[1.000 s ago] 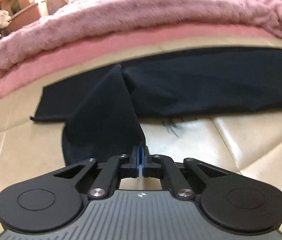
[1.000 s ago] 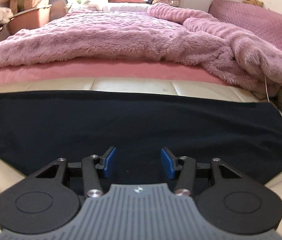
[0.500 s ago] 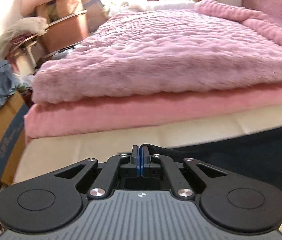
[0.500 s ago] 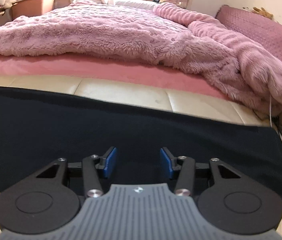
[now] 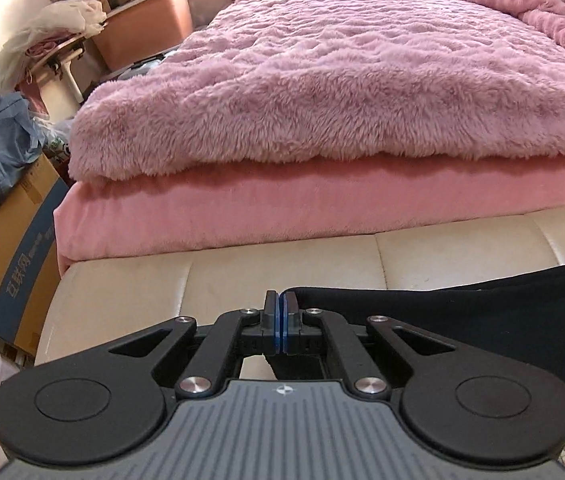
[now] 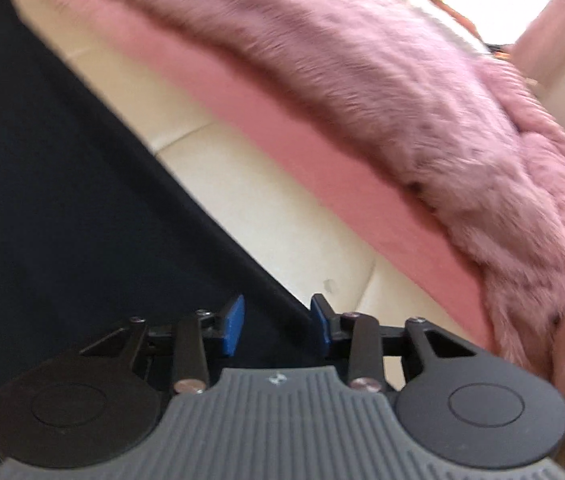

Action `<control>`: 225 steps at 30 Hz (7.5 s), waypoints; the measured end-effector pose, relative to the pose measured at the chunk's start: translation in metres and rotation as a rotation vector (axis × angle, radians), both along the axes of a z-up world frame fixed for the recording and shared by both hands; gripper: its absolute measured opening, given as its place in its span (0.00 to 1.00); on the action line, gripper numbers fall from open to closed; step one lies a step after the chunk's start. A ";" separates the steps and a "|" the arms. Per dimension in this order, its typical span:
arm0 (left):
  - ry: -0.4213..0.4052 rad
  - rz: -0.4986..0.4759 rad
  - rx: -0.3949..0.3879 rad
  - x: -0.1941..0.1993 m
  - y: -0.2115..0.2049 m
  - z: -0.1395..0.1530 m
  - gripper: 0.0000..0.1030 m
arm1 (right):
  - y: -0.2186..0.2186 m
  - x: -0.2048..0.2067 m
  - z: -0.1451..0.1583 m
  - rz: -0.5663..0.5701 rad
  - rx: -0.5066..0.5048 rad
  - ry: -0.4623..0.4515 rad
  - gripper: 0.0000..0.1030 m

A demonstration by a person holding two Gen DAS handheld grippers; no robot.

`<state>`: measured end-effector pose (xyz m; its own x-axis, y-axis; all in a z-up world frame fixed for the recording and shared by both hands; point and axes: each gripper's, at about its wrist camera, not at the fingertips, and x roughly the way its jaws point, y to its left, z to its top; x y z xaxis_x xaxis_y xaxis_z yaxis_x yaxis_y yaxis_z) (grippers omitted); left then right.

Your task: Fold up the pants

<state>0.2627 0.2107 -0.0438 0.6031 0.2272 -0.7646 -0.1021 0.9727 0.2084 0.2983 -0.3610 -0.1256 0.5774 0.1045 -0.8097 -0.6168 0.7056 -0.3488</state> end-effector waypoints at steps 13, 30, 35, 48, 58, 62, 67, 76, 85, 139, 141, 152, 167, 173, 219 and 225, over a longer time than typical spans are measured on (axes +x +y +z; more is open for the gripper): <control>0.006 0.037 0.000 -0.003 0.001 -0.006 0.00 | 0.007 0.015 -0.008 0.111 -0.032 0.102 0.00; 0.002 0.040 0.006 -0.004 0.002 -0.007 0.00 | 0.001 0.013 0.006 0.118 0.015 0.075 0.29; 0.009 0.042 0.006 -0.003 0.003 -0.010 0.00 | 0.007 0.036 -0.009 0.138 0.028 0.204 0.02; -0.024 0.057 0.023 -0.013 0.001 -0.003 0.00 | -0.002 0.001 0.024 0.094 0.096 0.043 0.00; 0.018 0.034 0.085 0.014 -0.004 -0.028 0.00 | -0.002 0.015 0.008 -0.003 0.114 0.030 0.00; 0.031 0.041 0.065 0.019 0.001 -0.045 0.01 | 0.003 0.023 -0.008 -0.036 0.118 0.051 0.00; -0.031 0.137 -0.051 0.008 0.022 -0.044 0.15 | 0.008 0.015 -0.011 -0.106 0.130 -0.004 0.17; -0.134 0.380 -0.537 -0.066 0.074 -0.039 0.42 | 0.028 -0.042 0.012 -0.269 0.340 -0.047 0.25; -0.169 0.553 -0.824 -0.087 0.066 -0.075 0.50 | 0.050 -0.082 -0.005 -0.449 0.481 -0.020 0.25; 0.022 -0.483 -0.267 -0.094 -0.307 -0.064 0.52 | 0.051 -0.188 -0.001 -0.482 0.710 0.134 0.24; 0.004 -0.531 -0.218 -0.098 -0.309 -0.064 0.54 | 0.057 -0.187 0.002 -0.464 0.716 0.130 0.24; 0.054 -0.528 -0.234 -0.098 -0.303 -0.079 0.22 | 0.073 -0.180 0.002 -0.413 0.696 0.132 0.24; 0.150 -0.385 -0.601 -0.071 -0.257 -0.076 0.15 | 0.101 -0.148 0.002 -0.301 0.635 0.141 0.24; 0.132 -0.408 -0.590 -0.072 -0.265 -0.078 0.28 | 0.102 -0.145 -0.001 -0.316 0.588 0.138 0.24; 0.109 -0.506 -0.526 -0.075 -0.251 -0.024 0.04 | 0.132 -0.125 0.009 -0.242 0.690 0.262 0.01; 0.123 -0.529 -0.507 -0.078 -0.252 -0.022 0.04 | 0.158 -0.104 -0.013 -0.252 0.598 0.361 0.01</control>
